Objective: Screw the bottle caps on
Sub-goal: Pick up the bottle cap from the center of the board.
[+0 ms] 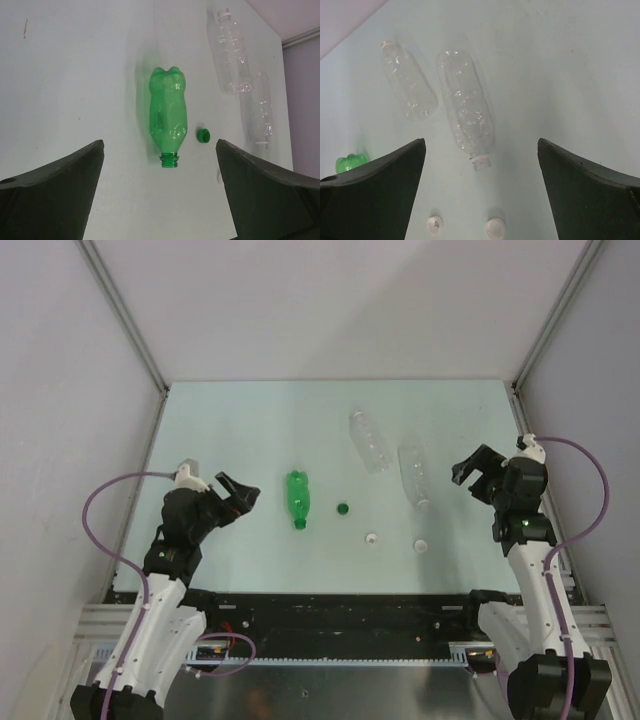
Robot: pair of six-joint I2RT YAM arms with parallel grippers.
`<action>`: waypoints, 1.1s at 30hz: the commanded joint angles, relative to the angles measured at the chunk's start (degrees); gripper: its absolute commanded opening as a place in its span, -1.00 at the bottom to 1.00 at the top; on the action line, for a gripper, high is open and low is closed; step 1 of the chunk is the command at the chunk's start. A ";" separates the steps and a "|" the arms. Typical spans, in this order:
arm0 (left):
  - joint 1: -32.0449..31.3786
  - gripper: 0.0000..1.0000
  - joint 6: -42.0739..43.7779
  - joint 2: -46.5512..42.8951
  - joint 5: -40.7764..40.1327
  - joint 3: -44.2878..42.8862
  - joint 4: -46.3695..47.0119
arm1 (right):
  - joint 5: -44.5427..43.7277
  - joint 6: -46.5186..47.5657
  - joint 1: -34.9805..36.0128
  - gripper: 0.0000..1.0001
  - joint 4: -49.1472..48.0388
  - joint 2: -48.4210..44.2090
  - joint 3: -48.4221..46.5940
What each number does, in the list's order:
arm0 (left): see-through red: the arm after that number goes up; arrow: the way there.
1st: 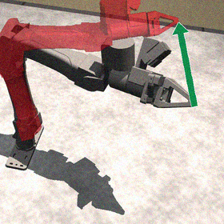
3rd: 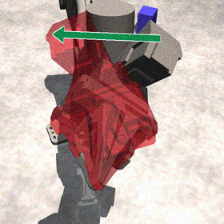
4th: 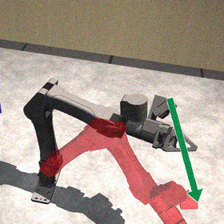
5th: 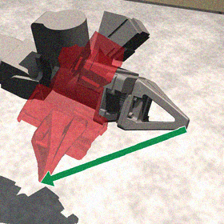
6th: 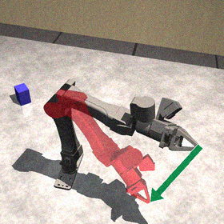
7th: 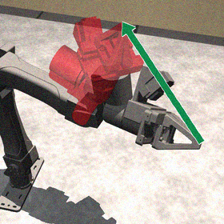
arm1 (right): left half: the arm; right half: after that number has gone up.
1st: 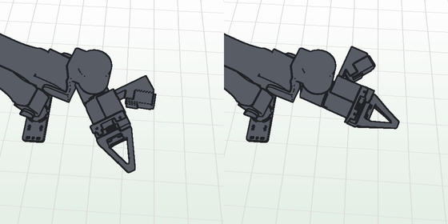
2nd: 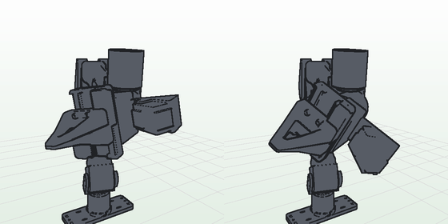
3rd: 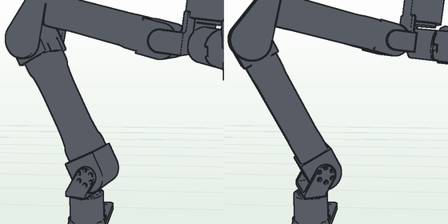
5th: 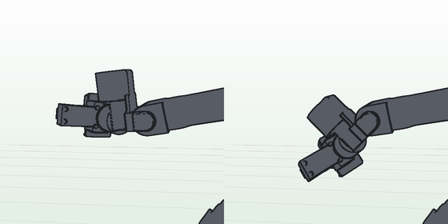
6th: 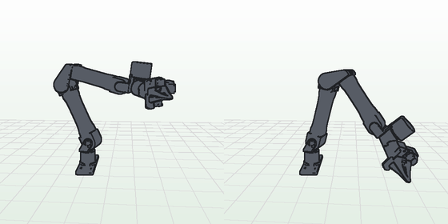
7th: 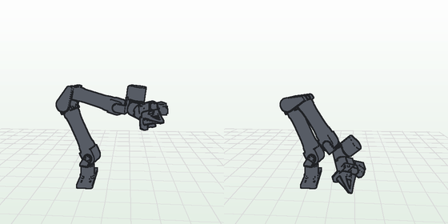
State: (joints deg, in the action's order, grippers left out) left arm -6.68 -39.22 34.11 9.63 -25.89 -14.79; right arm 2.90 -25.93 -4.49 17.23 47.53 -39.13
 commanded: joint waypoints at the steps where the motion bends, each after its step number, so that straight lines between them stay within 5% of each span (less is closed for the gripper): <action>1: 0.40 0.99 -0.96 -0.11 0.75 1.03 0.55 | 6.09 -0.56 -0.06 0.99 -4.66 -2.00 0.40; 11: 0.35 0.99 -1.95 0.25 3.21 1.20 0.62 | 22.15 2.89 2.83 0.99 -6.94 2.51 0.43; 16: 0.30 0.99 -2.43 1.17 5.00 1.65 0.77 | 5.93 9.00 23.53 0.99 -5.60 6.36 -2.72; 22: 0.01 0.99 -2.18 1.40 7.23 1.26 1.54 | -7.86 9.44 43.96 0.93 -5.75 24.79 -11.17; 33: -0.10 0.99 -2.48 -0.20 7.08 2.43 1.72 | -10.83 7.07 48.94 0.67 -6.48 46.16 -21.35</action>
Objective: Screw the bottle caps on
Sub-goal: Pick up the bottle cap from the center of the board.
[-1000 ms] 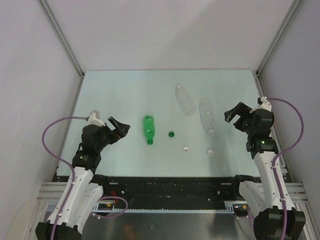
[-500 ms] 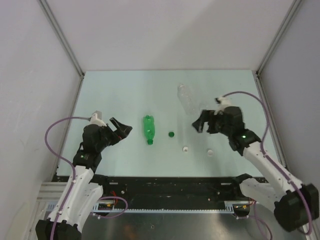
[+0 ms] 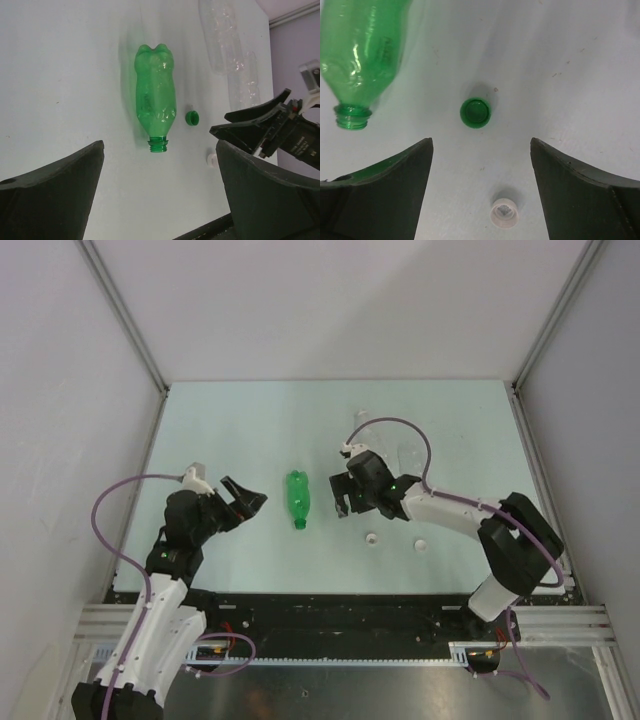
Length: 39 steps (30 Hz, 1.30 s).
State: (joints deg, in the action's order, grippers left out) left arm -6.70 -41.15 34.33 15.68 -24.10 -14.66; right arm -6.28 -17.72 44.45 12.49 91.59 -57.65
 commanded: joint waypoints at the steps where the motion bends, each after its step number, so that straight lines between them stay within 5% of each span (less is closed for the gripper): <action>1: -0.07 0.99 -0.58 -0.19 0.93 0.72 1.62 | -1.42 -1.47 0.01 0.65 -1.93 2.76 -2.87; 11: -0.50 0.99 -0.78 3.83 1.53 0.72 2.14 | 1.36 -6.13 -3.25 0.14 -5.15 8.52 -2.95; 22: -1.38 0.99 -1.10 3.82 1.22 0.96 2.55 | 5.58 -7.01 -4.41 -0.17 -8.66 13.32 -2.94; 32: -2.04 0.99 -1.24 3.22 3.28 0.26 2.78 | 8.21 -6.80 -4.50 -0.94 -8.49 12.62 -3.26; 39: -7.14 0.99 -4.14 3.25 8.64 -2.11 11.20 | 14.51 -7.26 -6.26 -1.00 -8.42 3.09 -2.79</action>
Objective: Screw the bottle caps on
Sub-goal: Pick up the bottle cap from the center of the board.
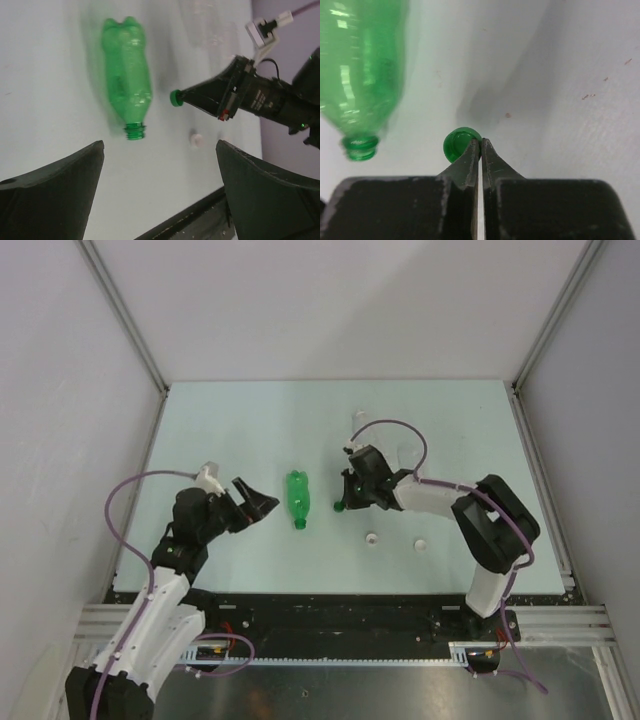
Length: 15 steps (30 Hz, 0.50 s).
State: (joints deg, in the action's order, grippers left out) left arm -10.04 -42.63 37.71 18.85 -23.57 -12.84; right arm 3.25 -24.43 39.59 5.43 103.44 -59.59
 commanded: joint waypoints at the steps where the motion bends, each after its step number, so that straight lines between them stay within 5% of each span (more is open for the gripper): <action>1: -5.67 0.97 -3.26 0.46 6.80 -2.94 13.44 | 7.55 -1.07 -2.22 -1.00 -2.56 -11.23 -0.42; 8: -15.56 0.96 -7.81 9.26 13.82 -11.44 29.39 | 30.32 -10.68 -15.03 -1.00 -19.62 -33.04 7.56; 15: -24.83 0.90 -9.48 11.92 15.05 -19.80 40.27 | 39.06 -17.60 -18.14 -1.00 -30.46 -47.48 10.56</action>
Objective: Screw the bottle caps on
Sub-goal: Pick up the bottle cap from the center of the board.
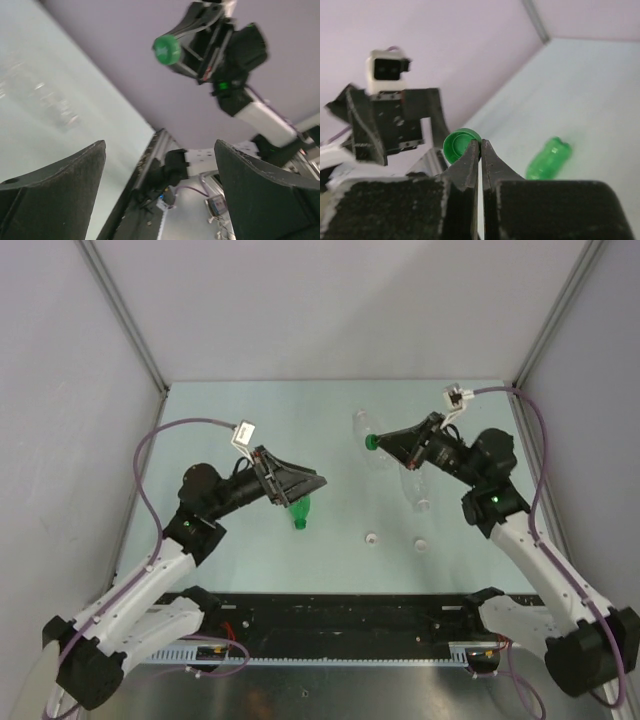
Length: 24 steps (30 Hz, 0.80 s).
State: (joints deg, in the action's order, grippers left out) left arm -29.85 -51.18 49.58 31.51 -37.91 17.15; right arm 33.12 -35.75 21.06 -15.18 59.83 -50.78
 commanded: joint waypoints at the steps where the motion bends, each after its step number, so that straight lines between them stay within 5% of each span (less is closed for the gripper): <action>1: -6.18 0.90 -0.89 0.28 2.10 -6.36 11.16 | 9.91 -7.85 0.66 -1.00 -11.88 -4.87 1.88; 15: -11.59 0.71 -5.20 6.93 3.29 -11.80 21.11 | 12.68 -14.05 8.80 -1.00 -27.70 -4.22 1.96; 24: -12.89 0.41 -6.47 9.18 4.09 -12.40 22.57 | 12.91 -10.79 10.19 -1.00 -25.98 -3.93 1.87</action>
State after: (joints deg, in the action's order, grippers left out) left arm -41.93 -56.58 58.08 34.11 -47.40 36.27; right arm 44.95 -48.34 30.65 -38.70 55.92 -48.60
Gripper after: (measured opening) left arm 0.721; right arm 0.020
